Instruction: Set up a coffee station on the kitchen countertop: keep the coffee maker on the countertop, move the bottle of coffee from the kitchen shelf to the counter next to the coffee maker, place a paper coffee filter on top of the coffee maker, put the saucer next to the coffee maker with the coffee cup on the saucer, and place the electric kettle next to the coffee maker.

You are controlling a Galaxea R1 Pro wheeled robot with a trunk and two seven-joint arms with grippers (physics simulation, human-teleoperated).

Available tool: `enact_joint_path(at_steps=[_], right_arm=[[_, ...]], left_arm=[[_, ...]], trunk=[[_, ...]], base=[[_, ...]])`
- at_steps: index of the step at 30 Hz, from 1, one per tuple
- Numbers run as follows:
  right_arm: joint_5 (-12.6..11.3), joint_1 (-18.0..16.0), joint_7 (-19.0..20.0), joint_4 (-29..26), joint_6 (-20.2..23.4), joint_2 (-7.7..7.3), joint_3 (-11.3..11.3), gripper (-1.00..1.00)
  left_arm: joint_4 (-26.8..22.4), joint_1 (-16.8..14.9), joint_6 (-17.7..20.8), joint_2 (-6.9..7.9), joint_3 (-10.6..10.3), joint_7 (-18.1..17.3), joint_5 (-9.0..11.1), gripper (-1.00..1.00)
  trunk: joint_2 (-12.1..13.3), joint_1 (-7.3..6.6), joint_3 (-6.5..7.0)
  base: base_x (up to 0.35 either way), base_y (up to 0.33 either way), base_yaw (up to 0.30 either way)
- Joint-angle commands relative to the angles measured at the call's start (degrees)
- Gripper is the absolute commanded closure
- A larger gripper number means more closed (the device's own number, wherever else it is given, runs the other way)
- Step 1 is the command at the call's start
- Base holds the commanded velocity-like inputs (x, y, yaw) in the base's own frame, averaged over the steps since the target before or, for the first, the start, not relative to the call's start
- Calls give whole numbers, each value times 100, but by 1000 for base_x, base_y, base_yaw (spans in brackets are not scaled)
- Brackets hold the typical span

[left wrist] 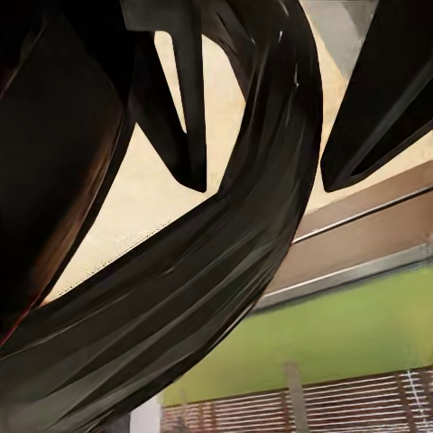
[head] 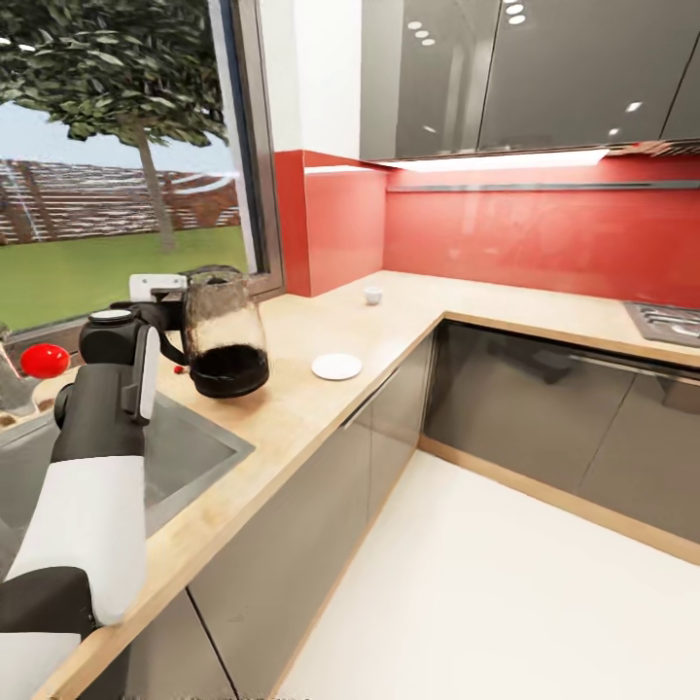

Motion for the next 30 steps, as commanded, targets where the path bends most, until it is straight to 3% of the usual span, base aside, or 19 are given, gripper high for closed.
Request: enact_joint_path(at_steps=[1,15,30], right_arm=[[-62,-3,45,2,-11,-1,19,-100],[-62,-3,38,2,-19,1,19,-100],[-62,-3,45,2,-11,1,19,-100]], left_arm=[[-7,-5,26,1,-7,13,-16,100],[-85,-5,27,-10,-13,13,-14,100],[-93,-5,27,-16,-13,13,-20,100]], trunk=[[-3,-1,-5],[-3,-1,-5],[-3,-1,-5]], base=[[0,0,261],[-155,-1,131],[-230,-114,6]])
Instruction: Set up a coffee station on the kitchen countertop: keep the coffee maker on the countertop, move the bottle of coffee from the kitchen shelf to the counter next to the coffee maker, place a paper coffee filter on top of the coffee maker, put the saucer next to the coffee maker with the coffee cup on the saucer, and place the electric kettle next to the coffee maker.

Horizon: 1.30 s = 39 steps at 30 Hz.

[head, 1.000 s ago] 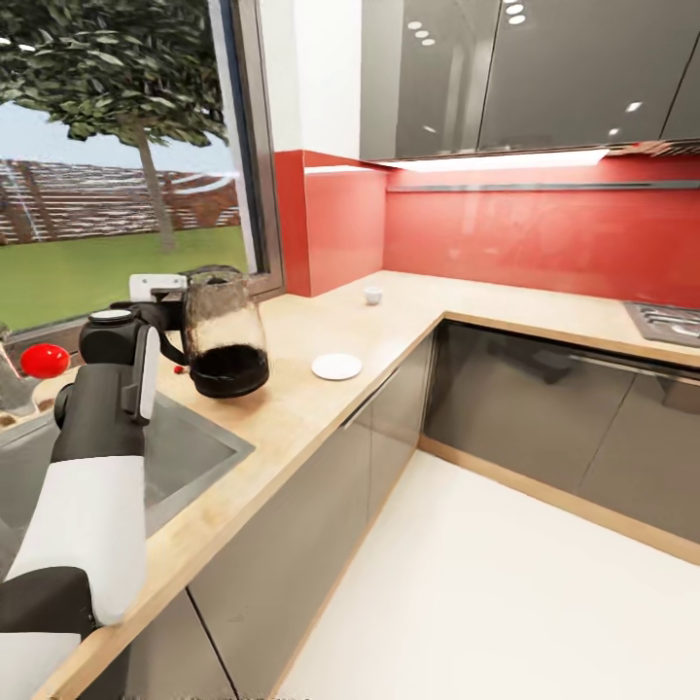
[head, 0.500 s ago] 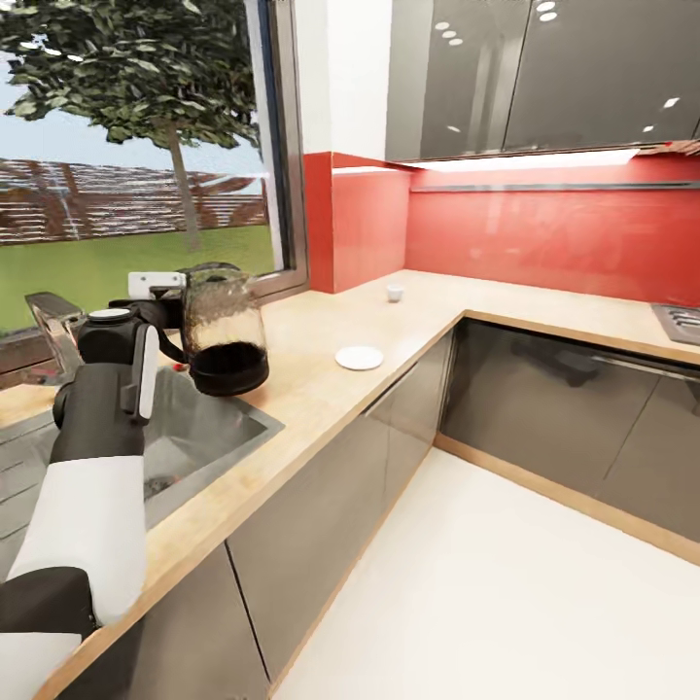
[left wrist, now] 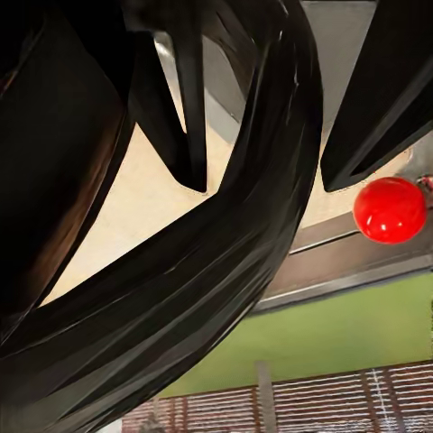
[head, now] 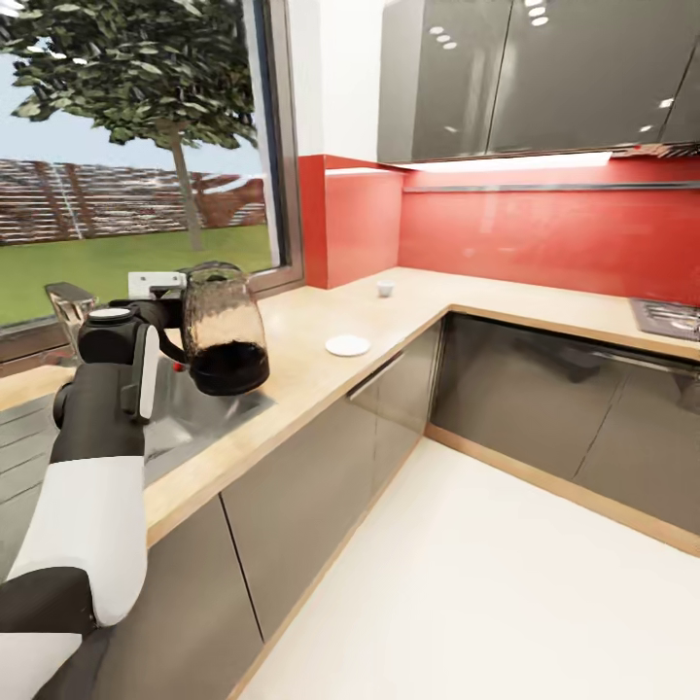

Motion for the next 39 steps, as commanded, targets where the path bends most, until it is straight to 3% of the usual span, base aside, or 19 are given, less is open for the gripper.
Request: enact_joint_path(at_steps=[1,10,22,39], right_arm=[[-61,-3,44,2,-10,-2,20,-100],[-61,-3,36,2,-25,-2,20,-100],[-61,-2,35,2,-24,-2,20,-100],[-61,-3,35,2,-27,-2,20,-100]], left_arm=[[-4,-6,27,1,-5,13,-10,100],[-75,-6,27,1,-5,13,-3,100],[-162,-6,27,-16,-5,13,-3,100],[-667,-6,36,-13,15,-127,14,100]], trunk=[[-3,-4,-5],[-3,-4,-5],[-3,-4,-5],[-3,-4,-5]], base=[[-280,-151,0],[-111,-32,193],[-281,0,180],[-14,0,263]])
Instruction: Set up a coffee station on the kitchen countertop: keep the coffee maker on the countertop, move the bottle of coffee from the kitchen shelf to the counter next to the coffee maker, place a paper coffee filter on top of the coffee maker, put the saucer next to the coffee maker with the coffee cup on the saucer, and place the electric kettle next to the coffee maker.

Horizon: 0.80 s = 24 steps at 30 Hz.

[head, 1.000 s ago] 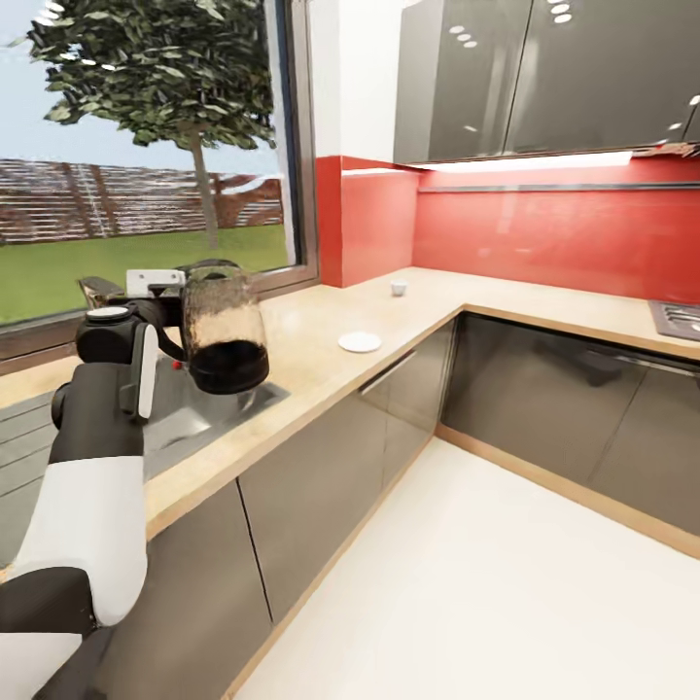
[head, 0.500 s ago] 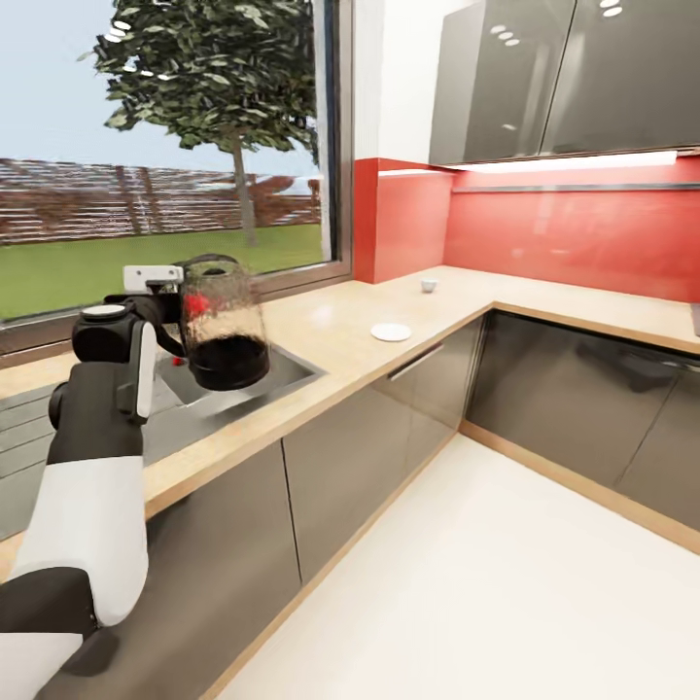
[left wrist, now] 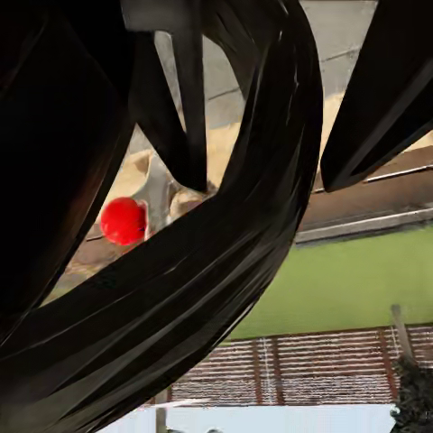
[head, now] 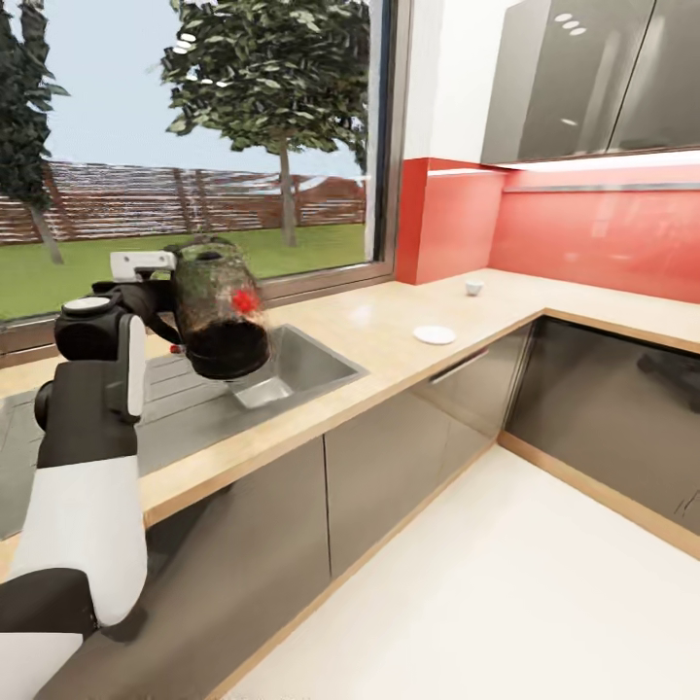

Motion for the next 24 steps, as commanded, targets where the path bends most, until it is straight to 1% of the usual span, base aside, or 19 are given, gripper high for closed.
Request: enact_joint_path(at_steps=[1,2,5,10,13,14,16,17,18,20,21,22,24], right_arm=[[-62,-3,45,2,-10,-2,20,-100],[-62,-3,45,2,-5,-2,20,-100],[-59,-3,45,2,-3,-2,20,-100],[-57,-3,45,2,-3,-2,20,-100],[-58,-3,52,2,-2,-2,20,-100],[-58,-3,53,2,-2,-2,20,-100],[-56,-3,53,2,-2,-2,20,-100],[-55,-3,53,2,-1,-2,20,-100],[-55,-3,53,2,0,-2,20,-100],[-55,-3,53,2,1,-2,20,-100],[-55,-3,52,2,2,-2,20,-100],[-54,-3,52,2,0,-2,20,-100],[-54,-3,51,2,1,-2,20,-100]], left_arm=[[-115,-4,31,4,2,8,-10,100],[-301,-4,35,4,7,0,-10,100],[-422,2,30,-23,-12,-2,-10,100],[-512,2,26,-28,-29,-3,-10,100],[-553,5,14,-56,-152,-7,-10,100],[-576,5,11,-72,-201,-182,-6,100],[-578,5,10,-76,-206,-374,-6,100],[-576,5,13,-72,-145,-1592,-9,100],[-574,5,16,-70,-116,-1801,-9,100],[-564,5,32,-66,23,-2598,-10,100],[-562,5,35,-64,47,-2772,-10,100],[-557,5,38,-61,82,-3057,-12,100],[-550,5,44,-56,104,-3253,-15,100]], trunk=[[-2,0,-6],[-2,0,-6],[-2,0,-6],[-2,0,-6],[-2,0,-6],[-2,0,-6],[-2,0,-6],[-2,0,-6],[-2,0,-6],[-2,0,-6],[-2,0,-6],[-2,0,-6],[-2,0,-6]], base=[[0,0,270],[0,0,270],[0,0,247],[0,0,50],[0,0,3],[0,0,0],[0,0,0],[0,0,0],[0,0,0],[0,0,0],[0,0,0],[0,0,0],[0,0,0]])
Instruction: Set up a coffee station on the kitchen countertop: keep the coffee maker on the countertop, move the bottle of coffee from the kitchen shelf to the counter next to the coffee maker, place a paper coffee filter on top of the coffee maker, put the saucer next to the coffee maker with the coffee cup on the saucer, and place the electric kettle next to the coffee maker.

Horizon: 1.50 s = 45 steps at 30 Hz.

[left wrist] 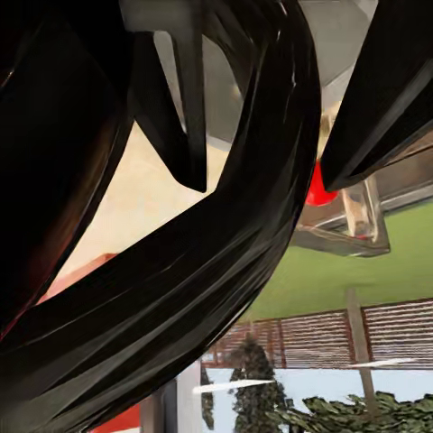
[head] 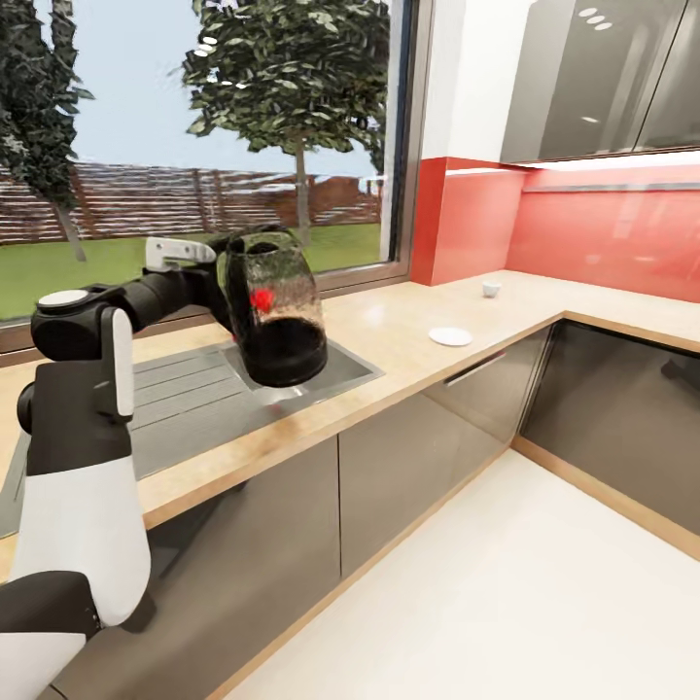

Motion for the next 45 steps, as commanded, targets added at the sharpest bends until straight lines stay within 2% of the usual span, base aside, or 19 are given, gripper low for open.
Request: enact_joint_path(at_steps=[1,8,11,22,31,37,45], right_arm=[[-61,-3,45,3,-9,-2,19,-100],[-65,-3,47,3,-13,-2,19,-100],[-67,-3,44,3,-14,-2,19,-100],[-68,-3,38,3,-15,-2,19,-100],[-66,-3,38,3,-15,-2,19,-100],[-64,-3,38,3,-15,-2,19,-100],[-63,-3,38,3,-15,-2,19,-100]], left_arm=[[1,-6,17,5,21,-191,-49,100],[32,-6,37,24,44,-392,-60,100],[46,-6,186,25,45,-407,-66,100],[75,-6,507,19,-16,-417,-70,100],[78,-6,539,17,-32,-417,-71,100],[92,-6,533,17,-38,-417,-78,100],[93,-6,533,17,-41,-417,-79,100]], trunk=[[-3,-1,-5],[-3,-1,-5],[-3,-1,-5],[-3,-1,-5],[-3,-1,-5],[-3,-1,-5],[-3,-1,-5]], base=[[0,0,0],[0,0,0],[0,0,74],[-10,0,222],[-247,-1,123],[-237,-143,243],[-273,-170,55]])
